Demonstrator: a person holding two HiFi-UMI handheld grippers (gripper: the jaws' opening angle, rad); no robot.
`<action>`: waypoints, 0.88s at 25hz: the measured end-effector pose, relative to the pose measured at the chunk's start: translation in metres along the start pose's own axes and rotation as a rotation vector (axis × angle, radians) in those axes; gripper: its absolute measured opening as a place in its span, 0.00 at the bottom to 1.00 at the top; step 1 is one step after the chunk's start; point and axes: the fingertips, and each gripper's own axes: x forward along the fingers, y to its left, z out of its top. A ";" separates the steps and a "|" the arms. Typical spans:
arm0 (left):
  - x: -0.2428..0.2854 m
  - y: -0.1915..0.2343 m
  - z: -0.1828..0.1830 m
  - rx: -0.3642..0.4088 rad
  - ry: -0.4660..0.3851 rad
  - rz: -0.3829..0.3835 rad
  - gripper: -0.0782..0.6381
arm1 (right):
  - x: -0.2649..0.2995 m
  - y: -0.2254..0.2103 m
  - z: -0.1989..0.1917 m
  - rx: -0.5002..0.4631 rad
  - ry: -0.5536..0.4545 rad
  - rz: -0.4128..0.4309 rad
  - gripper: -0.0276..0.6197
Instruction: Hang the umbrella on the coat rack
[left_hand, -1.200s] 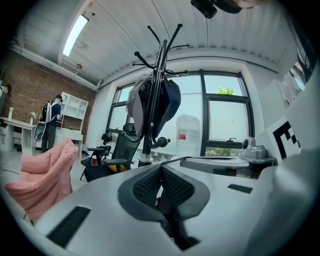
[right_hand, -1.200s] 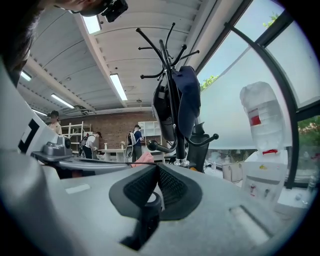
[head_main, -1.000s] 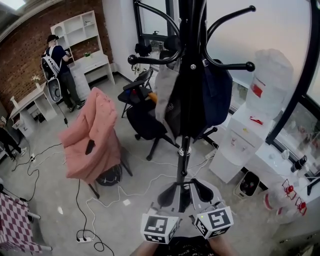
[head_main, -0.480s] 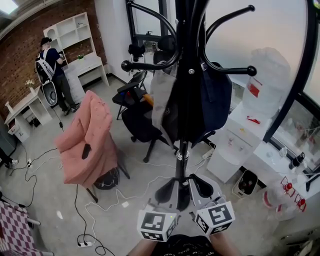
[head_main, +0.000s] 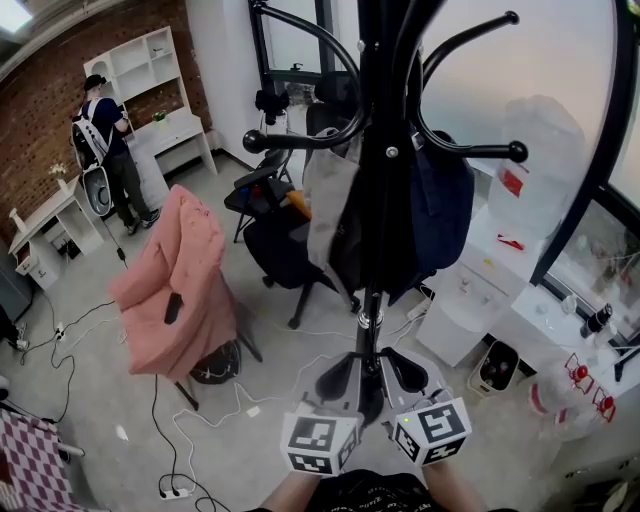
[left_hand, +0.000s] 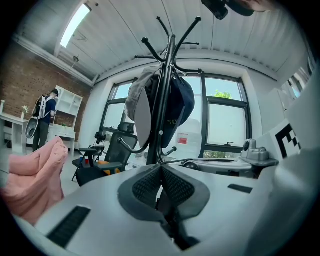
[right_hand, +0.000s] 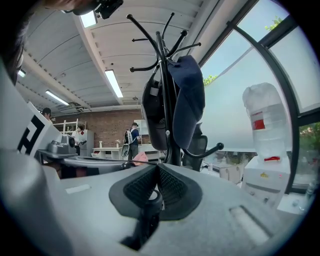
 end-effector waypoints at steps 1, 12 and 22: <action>0.002 0.001 -0.001 0.000 0.005 -0.002 0.12 | 0.002 -0.001 -0.001 0.005 0.002 -0.002 0.06; 0.028 0.012 -0.013 0.002 0.055 -0.010 0.12 | 0.021 -0.015 -0.013 0.002 0.043 -0.023 0.06; 0.045 0.019 -0.023 0.015 0.098 -0.019 0.12 | 0.034 -0.022 -0.023 -0.006 0.072 -0.037 0.06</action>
